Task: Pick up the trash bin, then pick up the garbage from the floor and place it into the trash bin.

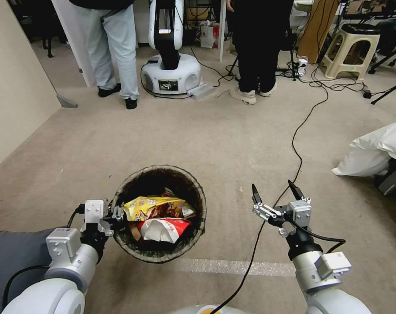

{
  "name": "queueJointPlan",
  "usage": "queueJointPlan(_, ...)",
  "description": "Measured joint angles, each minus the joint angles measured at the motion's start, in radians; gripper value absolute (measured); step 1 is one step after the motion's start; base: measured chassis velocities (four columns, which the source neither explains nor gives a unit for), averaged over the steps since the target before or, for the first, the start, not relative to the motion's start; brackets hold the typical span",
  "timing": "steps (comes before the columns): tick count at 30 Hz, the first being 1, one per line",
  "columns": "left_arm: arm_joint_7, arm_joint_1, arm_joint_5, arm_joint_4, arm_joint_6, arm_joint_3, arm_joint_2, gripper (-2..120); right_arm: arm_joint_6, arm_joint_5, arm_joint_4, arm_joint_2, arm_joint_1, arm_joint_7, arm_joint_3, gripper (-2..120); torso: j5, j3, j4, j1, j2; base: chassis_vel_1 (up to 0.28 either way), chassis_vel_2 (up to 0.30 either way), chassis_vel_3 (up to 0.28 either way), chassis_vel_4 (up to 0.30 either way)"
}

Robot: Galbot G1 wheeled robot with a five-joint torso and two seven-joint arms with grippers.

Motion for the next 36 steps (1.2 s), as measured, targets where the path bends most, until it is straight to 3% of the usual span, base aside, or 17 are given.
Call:
queueJointPlan(7,0.000,-0.002,0.009,0.007,0.018,0.014,0.012,1,0.000,0.000,-0.004,0.000,-0.001,0.006,-0.002,100,0.0002,0.000,0.0001,0.000,0.000,0.000,0.000,0.000,0.000)
queueJointPlan(27,0.019,-0.017,0.012,0.202,0.037,0.043,0.040,1,0.002,0.004,-0.013,0.011,0.013,0.030,-0.022,100,0.0000,0.000,0.0002,0.000,0.000,0.000,0.000,0.000,0.000)
queueJointPlan(36,0.018,-0.016,-0.022,0.241,0.058,0.048,0.037,1,0.002,0.004,-0.014,0.015,0.017,0.032,-0.031,100,0.0000,0.000,0.0001,0.000,0.000,0.000,0.000,0.000,0.000)
